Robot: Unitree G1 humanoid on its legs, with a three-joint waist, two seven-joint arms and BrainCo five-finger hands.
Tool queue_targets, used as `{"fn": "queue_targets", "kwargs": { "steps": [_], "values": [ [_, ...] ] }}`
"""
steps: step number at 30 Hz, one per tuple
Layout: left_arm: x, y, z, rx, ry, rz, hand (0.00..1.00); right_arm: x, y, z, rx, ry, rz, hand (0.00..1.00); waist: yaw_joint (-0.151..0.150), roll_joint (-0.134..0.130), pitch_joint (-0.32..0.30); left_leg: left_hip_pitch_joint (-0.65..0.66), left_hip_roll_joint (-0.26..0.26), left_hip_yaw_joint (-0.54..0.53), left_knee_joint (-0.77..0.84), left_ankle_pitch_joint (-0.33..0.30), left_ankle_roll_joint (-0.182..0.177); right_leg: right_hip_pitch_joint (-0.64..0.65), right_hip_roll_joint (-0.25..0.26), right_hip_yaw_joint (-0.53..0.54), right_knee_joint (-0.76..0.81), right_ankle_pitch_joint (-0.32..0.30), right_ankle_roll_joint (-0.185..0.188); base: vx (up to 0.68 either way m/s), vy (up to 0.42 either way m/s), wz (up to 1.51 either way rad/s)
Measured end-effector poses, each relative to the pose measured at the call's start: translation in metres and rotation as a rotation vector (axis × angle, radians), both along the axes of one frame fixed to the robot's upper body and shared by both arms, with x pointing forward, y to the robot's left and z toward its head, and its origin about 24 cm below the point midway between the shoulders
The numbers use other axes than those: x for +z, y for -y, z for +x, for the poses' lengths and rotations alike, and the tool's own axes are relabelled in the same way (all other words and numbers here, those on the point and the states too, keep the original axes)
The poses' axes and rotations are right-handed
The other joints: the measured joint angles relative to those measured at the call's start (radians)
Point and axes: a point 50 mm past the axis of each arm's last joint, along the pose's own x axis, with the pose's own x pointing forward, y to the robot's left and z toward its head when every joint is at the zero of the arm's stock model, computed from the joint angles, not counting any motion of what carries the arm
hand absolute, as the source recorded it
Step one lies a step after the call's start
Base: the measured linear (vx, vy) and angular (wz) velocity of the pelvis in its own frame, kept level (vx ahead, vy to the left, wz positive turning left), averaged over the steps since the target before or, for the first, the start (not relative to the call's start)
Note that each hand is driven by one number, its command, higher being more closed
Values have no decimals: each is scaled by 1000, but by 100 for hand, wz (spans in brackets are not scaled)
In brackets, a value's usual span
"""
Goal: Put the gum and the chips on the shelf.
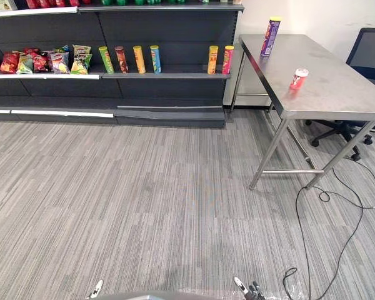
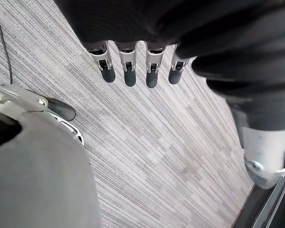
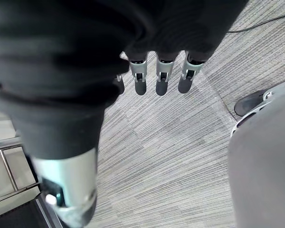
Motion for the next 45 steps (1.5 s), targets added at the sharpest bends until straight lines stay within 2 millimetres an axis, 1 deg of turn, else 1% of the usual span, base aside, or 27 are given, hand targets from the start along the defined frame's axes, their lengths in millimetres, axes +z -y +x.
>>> {"fn": "queue_targets", "kwargs": {
  "steps": [1,2,11,15,22,26,33,38,40,43,44,45],
  "values": [
    [0,0,0,-1,-1,-1,0,0,0,1,1,3,0,0,0,-9,5,3,1,2,-1,-1,-1,3,1,2,-1,0,0,-39,-28,-3],
    [0,0,0,-2,-4,-2,0,0,0,2,3,7,2,0,0,-4,3,4,2,5,-1,-1,-1,4,2,3,-2,0,0,-48,-33,-3],
    [-1,0,0,-45,-22,-6,0,0,-1,2,-29,15,15,0,-2,-6,6,19,12,50,0,-5,-6,-6,13,44,2,0,0,-34,-25,-14],
    [-1,0,0,-47,-21,-12,0,0,-1,2,-30,17,17,0,-3,-7,10,18,15,49,0,-8,-10,-8,17,46,-2,0,-1,0,-27,-5],
    [-1,-2,2,-19,-15,-8,0,-1,-2,2,-55,12,60,0,-2,-15,24,0,15,50,0,-10,-9,-21,17,41,-4,1,-1,3,-14,2],
    [-1,-2,0,32,-22,0,0,2,-5,6,-67,70,15,0,-1,-17,25,1,15,54,0,-13,-12,-19,16,41,-6,0,-1,0,0,0],
    [-1,-2,0,43,-28,12,0,3,-7,9,-33,109,30,0,1,-19,26,13,17,56,0,-13,-12,-7,16,41,-6,0,-1,-27,-22,0],
    [-1,-2,0,57,-44,31,0,3,-6,8,-70,83,5,0,1,-20,27,17,18,58,0,-14,-13,-6,16,42,1,-1,-2,-37,-23,-1],
    [0,-3,0,78,-48,40,0,3,-7,9,-92,78,-17,0,1,-22,33,0,24,60,36,-32,-10,-26,13,43,47,-23,-9,0,0,0],
    [1,-8,7,96,-22,52,0,4,-9,14,-114,91,-30,0,0,-32,72,-60,43,52,196,-110,-12,-83,-2,41,206,-109,-16,-37,-55,4],
    [2,-9,8,109,-14,55,0,5,-9,14,-125,91,-31,0,1,-31,74,-90,54,49,266,-140,-13,-112,-6,39,261,-140,-20,-39,-83,8],
    [2,-10,9,119,-9,58,0,5,-9,15,-128,94,-29,0,1,-35,77,-109,62,49,305,-154,-14,-124,-8,38,284,-155,-23,-22,-68,17]
  ]
}}
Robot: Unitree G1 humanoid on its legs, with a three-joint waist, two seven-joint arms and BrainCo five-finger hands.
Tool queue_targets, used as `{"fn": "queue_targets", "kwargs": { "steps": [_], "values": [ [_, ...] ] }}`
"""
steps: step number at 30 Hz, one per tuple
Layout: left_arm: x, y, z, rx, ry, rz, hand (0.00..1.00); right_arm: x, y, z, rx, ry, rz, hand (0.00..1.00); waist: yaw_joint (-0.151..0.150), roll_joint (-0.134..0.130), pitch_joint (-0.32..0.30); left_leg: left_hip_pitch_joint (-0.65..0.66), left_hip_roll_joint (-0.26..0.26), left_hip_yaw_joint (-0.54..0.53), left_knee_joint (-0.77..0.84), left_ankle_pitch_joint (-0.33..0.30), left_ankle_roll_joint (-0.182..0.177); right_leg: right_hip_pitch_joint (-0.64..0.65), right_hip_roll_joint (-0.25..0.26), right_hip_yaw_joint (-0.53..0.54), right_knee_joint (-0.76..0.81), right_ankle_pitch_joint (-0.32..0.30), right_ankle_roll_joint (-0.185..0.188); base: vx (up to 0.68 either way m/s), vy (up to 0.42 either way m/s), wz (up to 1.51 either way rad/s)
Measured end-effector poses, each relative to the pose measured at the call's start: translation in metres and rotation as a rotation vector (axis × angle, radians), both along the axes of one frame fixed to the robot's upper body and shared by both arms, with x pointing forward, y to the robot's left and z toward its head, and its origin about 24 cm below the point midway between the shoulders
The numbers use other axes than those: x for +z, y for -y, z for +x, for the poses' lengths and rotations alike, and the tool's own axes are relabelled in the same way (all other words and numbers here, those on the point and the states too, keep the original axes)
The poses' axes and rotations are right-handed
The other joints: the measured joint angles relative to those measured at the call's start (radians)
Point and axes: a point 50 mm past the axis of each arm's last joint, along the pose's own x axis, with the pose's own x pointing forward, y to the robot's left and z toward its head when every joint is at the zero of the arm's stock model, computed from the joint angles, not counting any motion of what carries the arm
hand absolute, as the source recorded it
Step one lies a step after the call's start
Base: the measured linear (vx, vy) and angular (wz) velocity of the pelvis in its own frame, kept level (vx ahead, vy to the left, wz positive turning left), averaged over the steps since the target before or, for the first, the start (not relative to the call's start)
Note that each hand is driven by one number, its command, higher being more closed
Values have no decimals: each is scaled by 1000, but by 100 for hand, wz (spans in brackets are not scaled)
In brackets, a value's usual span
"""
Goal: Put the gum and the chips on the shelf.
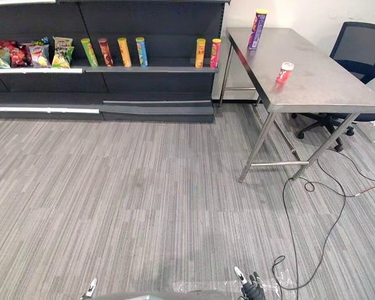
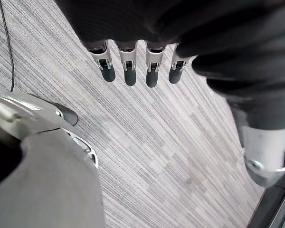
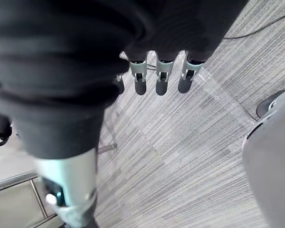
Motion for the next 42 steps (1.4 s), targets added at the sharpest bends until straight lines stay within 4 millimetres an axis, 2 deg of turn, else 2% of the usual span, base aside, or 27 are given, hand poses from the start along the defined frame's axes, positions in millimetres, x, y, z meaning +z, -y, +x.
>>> {"fn": "queue_targets", "kwargs": {
  "steps": [2,4,5,6,9,10,12,14,15,16,17,19,22,24,26,27,28,30,31,33,35,37,38,39,40,41,42],
  "values": [
    [2,-3,2,87,28,11,0,2,-4,6,9,31,15,0,-5,-10,18,-158,58,7,322,-16,15,-23,-5,-18,51,-47,-15,-34,-86,20],
    [2,3,1,158,50,0,0,5,1,12,42,60,1,0,0,12,32,-283,115,-25,577,48,49,-19,10,-23,78,-65,-28,13,-32,0],
    [3,2,-2,175,54,6,0,6,2,15,67,62,-1,0,1,6,41,-353,126,-62,693,85,35,-12,12,-10,92,-77,-36,66,33,-14],
    [3,2,-4,182,51,5,0,6,2,16,78,62,0,0,4,11,46,-366,122,-72,713,73,31,-6,10,1,97,-81,-38,126,68,-33],
    [2,10,-12,212,55,-6,0,6,-1,24,111,79,24,0,29,2,48,-368,98,-87,504,21,20,34,-19,57,97,-100,-24,195,124,-44],
    [3,10,-13,217,57,-2,0,6,-3,25,120,82,31,0,31,1,48,-369,95,-90,436,26,19,39,-27,63,97,-107,-16,268,220,-34],
    [3,11,-17,224,62,9,0,8,-5,28,147,116,51,0,29,3,48,-358,98,-124,157,81,4,65,-51,91,98,-142,22,267,267,-31],
    [3,11,-23,229,51,10,0,8,-5,28,156,129,63,0,30,4,46,-357,123,-134,102,138,-25,92,-66,126,98,-176,60,420,437,-46],
    [3,10,-25,222,49,11,0,7,-8,26,149,131,76,0,34,3,38,-356,106,-123,152,185,-24,122,-95,144,82,-194,71,434,440,-45],
    [4,7,-26,222,47,15,0,7,-9,25,144,130,81,0,37,-1,39,-358,99,-113,170,174,-13,129,-106,150,73,-196,70,462,392,-38],
    [5,-1,-24,204,59,30,0,4,-18,21,117,121,113,0,35,-38,19,-365,71,-82,237,92,2,158,-140,177,39,-168,60,449,330,-19],
    [5,-6,-14,171,72,33,0,3,-18,18,95,109,118,0,28,-49,11,-362,35,-80,290,32,18,175,-171,194,43,-106,73,505,399,6],
    [3,-7,-8,84,50,18,0,-1,-15,7,64,61,116,0,30,-50,-22,-329,-25,-57,314,-31,69,146,-224,196,154,-26,82,380,294,8],
    [2,-8,-8,60,40,8,0,-1,-14,8,69,63,110,0,25,-49,-29,-276,-63,-42,268,-47,89,69,-261,193,331,69,80,307,194,0],
    [2,-7,-5,-20,40,-10,0,0,-8,7,71,65,95,0,19,-40,-31,-180,-100,-26,189,-69,109,-49,-306,181,562,306,95,349,190,-2],
    [2,-7,-4,-45,40,-9,0,0,-7,9,72,69,90,0,18,-27,-25,-146,-102,-27,165,-77,115,-97,-310,159,656,308,82,357,150,-16],
    [2,-8,-4,-60,32,-5,0,2,-7,13,81,84,83,0,14,-29,-25,-84,-103,-26,125,-76,123,-174,-305,91,785,206,36,290,85,-13],
    [2,-8,-5,-66,23,-8,0,2,-7,14,84,92,78,0,8,-29,-23,-30,-99,-26,89,-70,133,-210,-291,13,815,117,26,278,18,-5],
    [2,-8,-6,-67,20,-10,0,3,-6,15,90,105,69,0,1,-26,-21,18,-90,-28,54,-69,133,-239,-259,-47,773,52,22,311,-28,2],
    [1,-6,-4,-63,23,-18,0,5,-4,18,85,127,53,0,-7,-18,-16,78,-65,-36,11,-74,125,-284,-204,-122,609,2,12,288,-88,14],
    [1,-2,0,-42,40,-29,0,7,-3,19,28,158,51,0,-13,-5,-6,114,-31,-60,-5,-105,93,-305,-184,-173,421,11,18,358,-192,38],
    [0,1,-1,4,48,-41,0,9,-2,18,-3,180,46,0,-13,2,-1,151,5,-81,-6,-145,48,-313,-179,-179,230,60,38,427,-256,35],
    [0,1,-2,26,53,-46,0,9,-3,18,-11,184,48,0,-11,2,-1,176,25,-89,-7,-173,15,-311,-180,-171,105,118,39,498,-307,17],
    [0,4,-3,35,58,-59,0,9,-4,16,-5,180,51,0,-11,4,0,211,49,-88,-12,-199,-16,-298,-171,-178,83,253,38,600,-349,6],
    [-2,9,-4,40,52,-81,0,11,1,20,0,188,35,0,-6,15,3,227,70,-88,-19,-196,-21,-299,-147,-190,115,215,17,511,-274,0],
    [-2,16,2,47,77,-104,0,13,6,26,3,202,17,0,-4,48,-4,233,93,-88,-20,-162,-25,-306,-132,-200,159,166,9,461,-258,4],
    [-2,24,9,45,101,-125,0,14,8,27,2,208,8,0,-5,42,5,236,99,-87,-20,-117,-30,-310,-133,-208,197,126,0,448,-270,10]
  ]
}}
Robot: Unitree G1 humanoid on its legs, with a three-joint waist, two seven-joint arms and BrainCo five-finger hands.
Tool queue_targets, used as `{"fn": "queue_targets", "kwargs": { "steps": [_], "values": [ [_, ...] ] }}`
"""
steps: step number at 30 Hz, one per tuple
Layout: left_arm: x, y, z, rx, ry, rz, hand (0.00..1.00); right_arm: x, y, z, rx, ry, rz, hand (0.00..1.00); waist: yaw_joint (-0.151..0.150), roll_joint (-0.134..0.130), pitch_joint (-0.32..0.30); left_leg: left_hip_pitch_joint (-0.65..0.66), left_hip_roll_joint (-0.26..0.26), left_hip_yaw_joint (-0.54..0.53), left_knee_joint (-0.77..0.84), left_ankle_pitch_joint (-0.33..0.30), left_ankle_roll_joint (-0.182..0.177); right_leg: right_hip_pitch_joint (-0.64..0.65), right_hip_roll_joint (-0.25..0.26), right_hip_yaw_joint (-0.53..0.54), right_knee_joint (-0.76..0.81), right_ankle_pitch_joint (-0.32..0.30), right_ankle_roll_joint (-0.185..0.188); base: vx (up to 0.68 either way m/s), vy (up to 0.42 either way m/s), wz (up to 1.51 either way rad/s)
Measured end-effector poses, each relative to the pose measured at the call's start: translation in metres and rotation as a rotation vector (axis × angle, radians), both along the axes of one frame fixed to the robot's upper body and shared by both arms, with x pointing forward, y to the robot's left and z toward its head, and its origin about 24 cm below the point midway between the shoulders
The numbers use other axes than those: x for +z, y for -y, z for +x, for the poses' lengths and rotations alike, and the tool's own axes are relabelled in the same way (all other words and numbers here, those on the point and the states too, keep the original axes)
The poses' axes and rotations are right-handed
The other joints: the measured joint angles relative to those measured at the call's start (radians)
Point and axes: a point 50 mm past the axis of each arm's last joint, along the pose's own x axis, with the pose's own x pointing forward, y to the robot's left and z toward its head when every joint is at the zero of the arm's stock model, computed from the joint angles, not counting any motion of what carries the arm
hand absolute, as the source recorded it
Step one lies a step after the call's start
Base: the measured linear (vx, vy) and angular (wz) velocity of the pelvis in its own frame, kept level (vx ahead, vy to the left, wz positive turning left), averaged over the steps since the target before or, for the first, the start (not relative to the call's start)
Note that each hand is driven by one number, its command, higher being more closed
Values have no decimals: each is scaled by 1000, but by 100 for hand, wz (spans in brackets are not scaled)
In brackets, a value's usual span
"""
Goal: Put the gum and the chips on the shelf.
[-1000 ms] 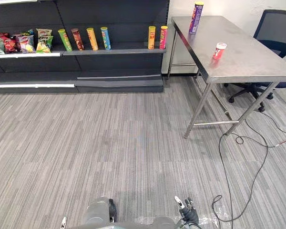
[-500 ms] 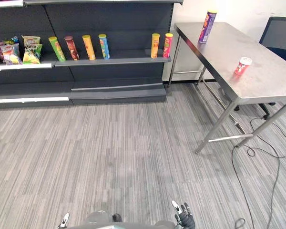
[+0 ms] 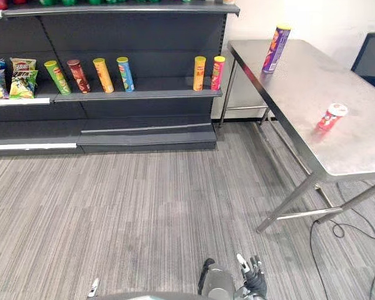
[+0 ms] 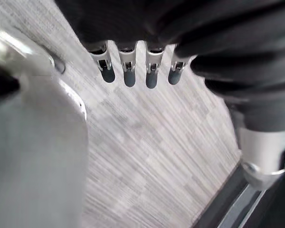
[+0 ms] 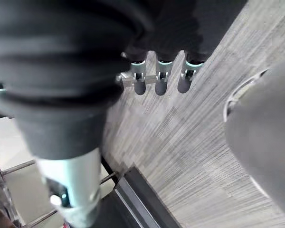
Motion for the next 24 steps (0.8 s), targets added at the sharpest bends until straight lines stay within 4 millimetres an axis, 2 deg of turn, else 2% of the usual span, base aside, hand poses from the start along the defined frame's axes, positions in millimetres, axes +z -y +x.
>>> {"fn": "queue_targets", "kwargs": {
  "steps": [2,3,4,6,7,9,10,11,12,14,15,16,17,18,19,20,21,22,23,24],
  "values": [
    [1,1,6,-1,16,-1,0,0,2,0,-2,-11,-5,0,0,12,-6,23,7,3,-10,69,-13,7,-1,-9,45,-47,-18,403,-224,3],
    [1,2,5,1,13,-1,0,0,2,0,-1,-16,-7,0,0,7,-3,32,12,3,-10,87,-17,13,3,-9,56,-61,-25,428,-207,-10],
    [1,1,6,8,11,2,0,-1,1,1,7,-20,-5,0,-2,18,-11,38,20,2,12,117,-25,27,10,-9,68,-90,-28,373,-190,-16],
    [1,-1,6,33,13,2,0,-1,0,1,26,-28,-7,0,-5,14,-10,12,36,-4,109,143,-22,49,27,-7,67,-118,-28,358,-207,-19],
    [2,-2,9,86,26,-3,0,-1,-2,1,39,-31,-6,0,-12,15,-12,-147,88,-62,456,255,-30,102,62,-1,36,-149,-29,291,-161,-23],
    [3,-5,10,108,45,2,0,-1,-2,1,41,-32,-6,0,-10,12,-9,-233,115,-100,631,389,-51,145,89,10,3,-162,-37,252,-63,-34],
    [3,-4,9,129,49,-3,0,0,-1,2,43,-27,-9,0,-8,18,-8,-324,139,-112,801,360,-57,188,107,20,-26,-174,-52,296,6,-33],
    [4,-5,13,143,64,-5,0,-1,-2,0,44,-34,-5,0,-8,16,-6,-404,133,-105,904,286,-51,240,110,28,-53,-180,-48,299,9,-28],
    [4,-6,14,150,72,-4,0,-2,-3,-2,44,-44,2,0,-6,11,-5,-441,123,-85,922,232,-37,278,109,38,-81,-181,-46,292,42,-24],
    [5,-7,16,166,95,-7,0,-3,-5,-2,38,-47,12,0,6,3,-3,-492,114,-29,849,146,-14,345,94,67,-113,-176,-25,293,107,-44],
    [6,-9,16,163,106,-4,0,-3,-8,-2,34,-44,22,0,7,-9,-2,-508,99,7,720,116,-2,371,68,86,-116,-187,2,323,184,-44],
    [7,-10,18,156,117,-1,0,-3,-9,-2,32,-42,25,0,7,-14,-1,-510,88,19,642,110,8,382,55,95,-115,-195,13,327,238,-39],
    [8,-11,18,150,127,0,0,-3,-10,-2,31,-39,31,0,9,-20,-1,-509,68,33,458,116,19,396,28,118,-110,-215,36,390,344,-43],
    [8,-10,15,159,131,2,0,-3,-10,-1,33,-32,30,0,10,-20,-2,-502,50,14,278,153,44,396,6,145,-89,-240,67,320,334,-48],
    [8,-9,14,173,135,-1,0,-2,-9,0,34,-26,27,0,12,-17,1,-497,43,-8,202,203,32,396,0,161,-75,-255,81,325,372,-62],
    [9,-16,12,184,138,20,0,-4,-15,-2,35,-37,45,0,31,-37,-4,-463,6,21,192,200,15,402,-26,212,-70,-267,94,332,291,-45],
    [11,-20,14,176,156,44,0,-4,-24,-1,59,-25,71,0,31,-67,-6,-456,-6,37,198,168,13,412,-23,241,-100,-262,87,319,237,-41],
    [12,-23,15,176,169,58,0,-4,-28,2,66,-13,84,0,35,-79,-7,-459,-8,43,213,147,12,411,-17,253,-108,-252,75,282,146,-20],
    [14,-26,16,179,180,74,0,-3,-33,5,71,2,98,0,38,-89,-10,-467,-7,53,256,102,15,419,-18,275,-127,-235,82,204,136,-22],
    [14,-27,16,180,179,76,0,-3,-33,6,73,5,101,0,39,-90,-12,-464,-8,60,272,87,15,426,-21,288,-134,-227,86,270,200,-30]
  ]
}}
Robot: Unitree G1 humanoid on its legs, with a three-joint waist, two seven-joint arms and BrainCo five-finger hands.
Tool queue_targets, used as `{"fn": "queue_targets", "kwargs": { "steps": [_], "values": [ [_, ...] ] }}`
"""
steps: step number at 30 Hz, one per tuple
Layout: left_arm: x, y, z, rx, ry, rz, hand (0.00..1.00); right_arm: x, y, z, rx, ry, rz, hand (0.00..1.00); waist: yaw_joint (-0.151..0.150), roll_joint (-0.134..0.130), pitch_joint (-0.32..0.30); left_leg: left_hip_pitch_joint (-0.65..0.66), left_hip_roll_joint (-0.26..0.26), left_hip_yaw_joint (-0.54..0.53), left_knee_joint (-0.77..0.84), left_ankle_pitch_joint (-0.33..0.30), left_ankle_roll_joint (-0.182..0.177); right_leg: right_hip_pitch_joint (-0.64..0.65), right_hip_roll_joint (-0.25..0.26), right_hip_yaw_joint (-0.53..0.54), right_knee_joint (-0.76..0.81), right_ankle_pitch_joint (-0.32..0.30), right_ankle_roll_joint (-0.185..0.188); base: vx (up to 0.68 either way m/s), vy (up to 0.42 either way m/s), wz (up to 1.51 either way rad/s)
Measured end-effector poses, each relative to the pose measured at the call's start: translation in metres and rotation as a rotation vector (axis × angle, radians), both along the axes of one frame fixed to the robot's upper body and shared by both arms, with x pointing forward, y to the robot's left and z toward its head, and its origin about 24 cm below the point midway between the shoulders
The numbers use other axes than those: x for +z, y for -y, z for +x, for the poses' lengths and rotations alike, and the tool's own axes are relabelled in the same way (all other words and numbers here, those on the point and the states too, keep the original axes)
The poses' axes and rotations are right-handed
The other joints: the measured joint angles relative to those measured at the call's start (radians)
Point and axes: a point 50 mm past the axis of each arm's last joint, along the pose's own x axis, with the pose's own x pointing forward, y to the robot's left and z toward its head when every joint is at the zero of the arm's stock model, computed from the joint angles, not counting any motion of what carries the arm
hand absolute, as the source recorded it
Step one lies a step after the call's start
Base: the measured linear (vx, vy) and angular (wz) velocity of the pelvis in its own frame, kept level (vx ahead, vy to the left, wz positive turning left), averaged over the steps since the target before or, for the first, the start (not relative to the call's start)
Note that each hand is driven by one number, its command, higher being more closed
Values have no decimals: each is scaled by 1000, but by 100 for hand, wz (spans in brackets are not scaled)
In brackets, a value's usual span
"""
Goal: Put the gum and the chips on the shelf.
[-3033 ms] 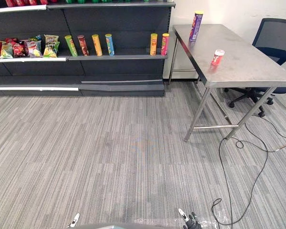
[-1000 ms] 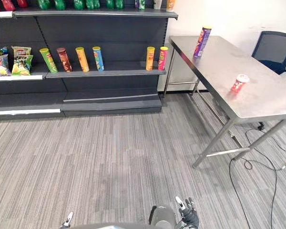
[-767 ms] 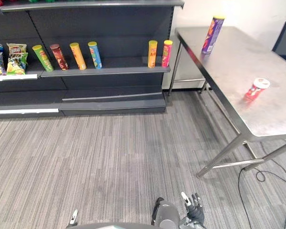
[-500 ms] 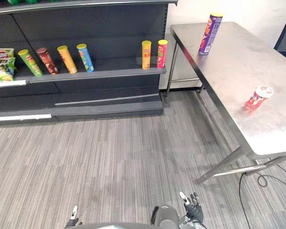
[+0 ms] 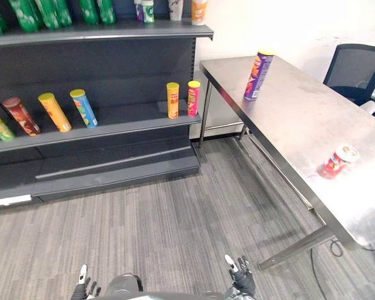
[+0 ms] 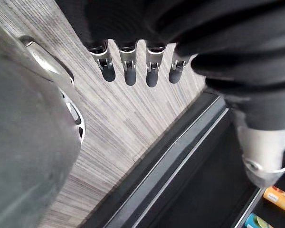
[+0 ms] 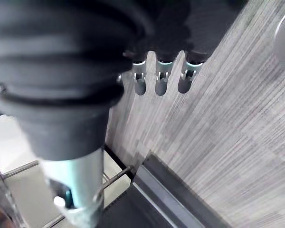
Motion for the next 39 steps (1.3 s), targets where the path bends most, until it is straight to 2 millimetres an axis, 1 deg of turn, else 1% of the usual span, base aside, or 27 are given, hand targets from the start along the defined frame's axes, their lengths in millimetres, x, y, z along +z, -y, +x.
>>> {"fn": "queue_targets", "kwargs": {
  "steps": [1,3,5,6,7,8,9,10,11,12,13,14,15,16,17,18,19,20,21,23,24,25,26,29,32,35,39],
  "values": [
    [-1,1,-1,-1,-7,-3,0,1,1,3,-9,5,0,0,3,0,-7,18,-6,22,13,-11,12,5,-13,12,4,13,3,280,217,-40],
    [-2,1,-3,-20,-22,-2,0,1,3,6,-22,6,-6,0,2,-1,-16,48,-27,48,22,-9,28,4,-39,36,23,31,14,285,194,-37],
    [-5,6,-6,-64,-60,-26,0,-3,9,-4,-76,-34,-8,0,-8,20,-51,67,-43,52,27,-7,32,3,-53,46,38,77,19,256,131,-14],
    [-6,8,-7,-76,-68,-34,0,-4,11,-8,-95,-46,-5,0,-9,23,-60,75,-43,52,19,-6,33,3,-53,47,40,95,18,229,64,-11],
    [-7,12,-7,-101,-79,-49,0,-5,14,-13,-126,-58,-6,0,-9,40,-68,101,-50,51,-11,-3,37,-1,-53,50,52,123,15,224,52,-10],
    [-8,14,-7,-119,-85,-57,0,-5,17,-14,-132,-60,-13,0,-10,48,-73,117,-54,51,-32,-3,38,-1,-53,51,60,142,14,232,19,-9],
    [-8,16,-7,-140,-90,-62,0,-5,19,-17,-138,-65,-19,0,-12,51,-78,134,-55,52,-56,-2,38,-11,-54,50,84,161,15,182,2,-4],
    [-9,18,-7,-156,-96,-68,0,-5,19,-20,-140,-68,-23,0,-12,52,-85,141,-60,53,-71,-2,38,-38,-54,47,130,177,14,172,6,-8],
    [-9,19,-7,-179,-101,-69,0,-4,21,-20,-142,-62,-32,0,-12,54,-87,155,-63,53,-91,-1,37,-78,-58,38,201,199,3,140,29,-5],
    [-9,18,-7,-205,-110,-67,0,-3,25,-18,-147,-53,-39,0,-15,52,-85,186,-70,54,-131,3,38,-138,-77,6,321,252,-9,137,25,0],
    [-9,19,-7,-214,-114,-69,0,-3,24,-18,-151,-50,-35,0,-19,52,-84,206,-71,55,-153,6,39,-164,-88,-11,373,289,-16,171,21,-5],
    [-9,20,-6,-228,-116,-71,0,-2,29,-17,-164,-38,-39,0,-22,65,-76,260,-69,65,-216,14,41,-216,-107,-32,483,346,-17,138,-4,-30],
    [-9,18,-6,-250,-120,-57,0,0,29,-10,-155,-15,-36,0,-23,69,-69,310,-60,97,-249,18,35,-278,-131,-78,582,219,-33,129,-16,-48],
    [-9,17,-6,-259,-125,-52,0,1,28,-5,-137,-2,-34,0,-22,65,-61,327,-51,116,-252,21,30,-308,-136,-119,599,155,-30,96,-62,-72],
    [-9,13,-9,-270,-141,-45,0,3,23,3,-96,24,-28,0,-20,54,-51,352,-33,147,-245,25,23,-351,-135,-222,540,108,-52,92,-104,-95],
    [-7,4,-8,-271,-134,-19,0,5,13,12,-66,60,-8,0,-12,14,-39,376,-48,175,-240,28,12,-364,-110,-324,333,242,-101,101,-111,-103],
    [-7,1,-8,-270,-141,-13,0,6,11,13,-53,74,-2,0,-8,0,-32,387,-47,174,-244,24,8,-352,-99,-358,302,217,-164,160,-116,-125],
    [-10,9,-12,-263,-165,-43,0,8,11,19,-35,97,1,0,-10,33,-35,400,-14,171,-260,23,6,-323,-42,-366,223,221,-169,156,-100,-115],
    [-11,13,-14,-262,-172,-53,0,9,11,21,-31,109,-1,0,-20,43,-30,401,0,178,-281,22,5,-314,-1,-378,155,224,-165,145,-92,-109],
    [-11,17,-8,-272,-155,-57,0,10,15,24,-30,116,-14,0,-24,62,-10,419,-1,210,-329,25,-5,-313,32,-398,85,222,-161,65,-55,-70],
    [-11,16,-5,-279,-150,-54,0,10,15,25,-29,117,-16,0,-25,54,0,419,-3,219,-340,26,-13,-313,39,-405,63,220,-157,-15,-56,-53],
    [-10,15,-2,-282,-141,-49,0,10,17,24,-28,114,-20,0,-25,61,8,420,-6,223,-357,24,-19,-310,49,-414,30,222,-146,-98,-34,-25],
    [-10,15,-2,-281,-141,-49,0,9,18,21,-29,105,-24,0,-28,59,11,423,-4,223,-367,17,-35,-306,58,-418,11,227,-138,-111,-20,-13],
    [-10,15,-1,-287,-144,-44,0,7,18,14,-23,82,-25,0,-35,56,8,434,4,220,-379,-2,-60,-274,64,-442,-25,239,-121,-109,37,20],
    [-9,13,0,-287,-140,-40,0,7,18,13,-10,72,-34,0,-31,51,5,422,-4,225,-391,-7,-55,-267,62,-446,-74,276,-108,-115,66,5],
    [-10,13,0,-289,-150,-45,0,7,19,12,-16,64,-41,0,-33,54,4,422,-10,233,-393,-11,-47,-261,62,-439,-102,299,-101,-56,59,-6],
    [-10,13,0,-304,-154,-44,0,5,23,6,-34,34,-55,0,-35,59,1,417,-21,247,-400,-9,-47,-287,60,-424,-96,304,-101,26,41,-11]
  ]
}}
